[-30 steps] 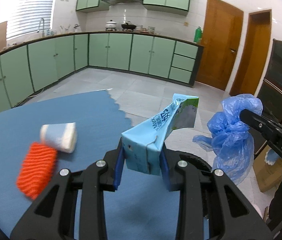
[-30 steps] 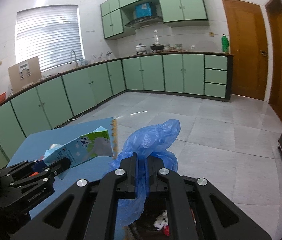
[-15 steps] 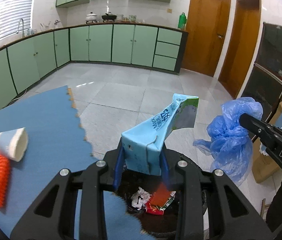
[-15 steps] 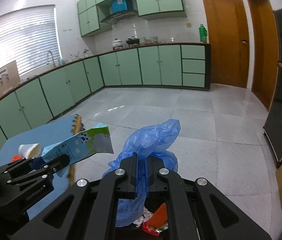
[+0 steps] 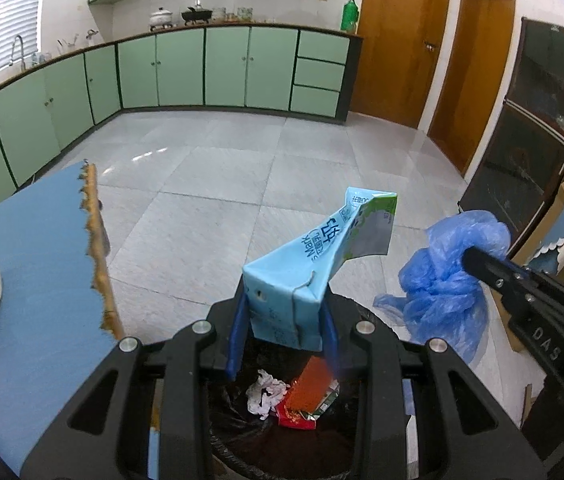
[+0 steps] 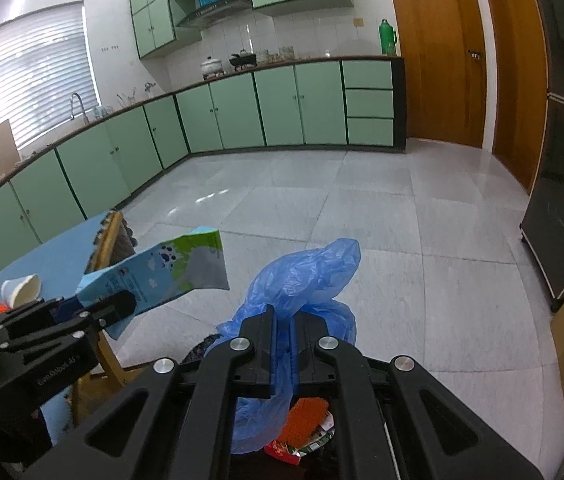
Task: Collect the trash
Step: 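Carry the milk carton and blue bag over the black bin, then open both grippers to drop the milk carton and blue bag into the bin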
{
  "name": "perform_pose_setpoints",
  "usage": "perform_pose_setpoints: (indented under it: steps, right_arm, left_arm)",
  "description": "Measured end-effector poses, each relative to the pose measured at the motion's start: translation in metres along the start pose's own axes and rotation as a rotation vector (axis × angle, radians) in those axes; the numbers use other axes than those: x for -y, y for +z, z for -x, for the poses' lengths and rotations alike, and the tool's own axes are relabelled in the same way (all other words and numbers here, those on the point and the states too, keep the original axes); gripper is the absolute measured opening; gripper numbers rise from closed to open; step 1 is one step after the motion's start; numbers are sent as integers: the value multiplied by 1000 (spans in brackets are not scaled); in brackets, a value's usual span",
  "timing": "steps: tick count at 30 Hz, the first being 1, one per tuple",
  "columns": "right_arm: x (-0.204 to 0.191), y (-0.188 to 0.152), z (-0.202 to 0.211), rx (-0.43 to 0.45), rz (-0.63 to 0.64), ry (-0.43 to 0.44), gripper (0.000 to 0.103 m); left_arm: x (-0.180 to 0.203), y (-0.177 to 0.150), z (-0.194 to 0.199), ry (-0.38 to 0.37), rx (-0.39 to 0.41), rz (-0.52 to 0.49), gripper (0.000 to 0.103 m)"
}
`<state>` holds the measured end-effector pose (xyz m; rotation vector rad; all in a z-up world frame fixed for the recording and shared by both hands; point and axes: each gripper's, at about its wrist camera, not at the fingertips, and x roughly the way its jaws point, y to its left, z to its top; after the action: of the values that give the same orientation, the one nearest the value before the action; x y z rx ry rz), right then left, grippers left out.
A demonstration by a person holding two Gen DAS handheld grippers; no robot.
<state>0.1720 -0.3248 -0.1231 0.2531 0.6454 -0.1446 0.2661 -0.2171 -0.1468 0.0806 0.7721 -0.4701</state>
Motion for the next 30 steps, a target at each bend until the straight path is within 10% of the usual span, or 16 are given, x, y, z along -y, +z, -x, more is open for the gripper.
perform_pose_setpoints:
  steps: [8,10,22,30]
  right_arm:
    - [15,-7,-13,-50,-35,-6,21]
    - [18,-6,-15,-56,-46,-8,49]
    - [-7,4,18,7,-51,-43,96]
    - [-55,9,55,84,-24,6,97]
  left_arm:
    - [0,5,-10,-32,-15,-5,50]
    - [-3,6,-8,-33,-11,2,51]
    - [-33,6,40,1,68,38,67]
    - [-71,-5,109,76,158,64,77]
